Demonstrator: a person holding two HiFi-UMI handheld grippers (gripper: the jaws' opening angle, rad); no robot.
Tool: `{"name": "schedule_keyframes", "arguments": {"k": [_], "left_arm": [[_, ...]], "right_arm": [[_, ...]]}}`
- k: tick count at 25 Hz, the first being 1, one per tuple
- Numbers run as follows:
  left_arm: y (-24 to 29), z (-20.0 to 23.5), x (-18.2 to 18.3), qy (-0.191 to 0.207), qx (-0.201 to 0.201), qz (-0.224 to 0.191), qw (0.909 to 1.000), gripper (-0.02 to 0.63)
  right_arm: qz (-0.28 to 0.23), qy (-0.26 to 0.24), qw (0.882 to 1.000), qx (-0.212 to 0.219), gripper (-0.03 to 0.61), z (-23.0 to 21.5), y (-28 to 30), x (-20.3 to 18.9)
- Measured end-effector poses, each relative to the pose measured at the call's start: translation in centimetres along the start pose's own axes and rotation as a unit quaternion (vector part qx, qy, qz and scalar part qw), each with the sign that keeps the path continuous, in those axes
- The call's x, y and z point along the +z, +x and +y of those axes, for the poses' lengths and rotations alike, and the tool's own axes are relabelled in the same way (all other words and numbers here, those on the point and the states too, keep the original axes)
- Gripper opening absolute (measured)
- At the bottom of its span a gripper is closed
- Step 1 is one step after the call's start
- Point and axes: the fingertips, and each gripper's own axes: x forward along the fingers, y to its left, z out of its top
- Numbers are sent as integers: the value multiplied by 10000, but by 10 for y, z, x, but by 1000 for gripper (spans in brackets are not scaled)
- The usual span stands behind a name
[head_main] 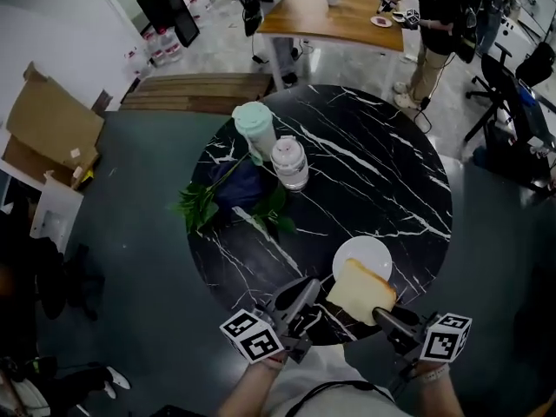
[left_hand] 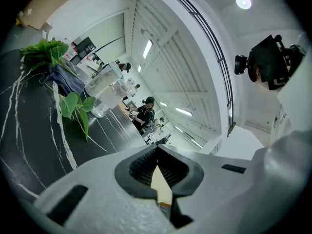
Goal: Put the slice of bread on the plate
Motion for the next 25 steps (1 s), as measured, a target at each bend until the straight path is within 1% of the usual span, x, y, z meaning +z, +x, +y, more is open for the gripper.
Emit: {"name": "schedule_keyframes", "arguments": {"k": [3, 8, 12, 15, 18, 20, 25], "left_arm": [[15, 14, -1, -100, 9, -23, 9999, 9], [26, 33, -3, -513, 13, -259, 9983, 9], [31, 42, -8, -246, -50, -218, 9994, 9], [30, 47, -9, -327, -75, -365, 9988, 9], [26, 49, -11, -342, -10, -441, 9984, 9], [24, 49, -12, -331, 6, -447, 9985, 9], [24, 50, -11, -337, 16, -502, 9982, 9]], "right_arm": [[-150, 258, 9995, 32, 91, -19, 12, 10], [-253, 634, 9975, 157, 91, -44, 31, 13], [-366, 1013, 9940, 207, 91, -65, 35, 10], [-392, 1174, 9920, 242, 91, -78, 34, 10], [-452, 1157, 9912, 459, 91, -78, 36, 13], [-485, 1254, 9893, 568, 91, -77, 38, 14], [-337, 1393, 9884, 506, 91, -83, 50, 10]]}}
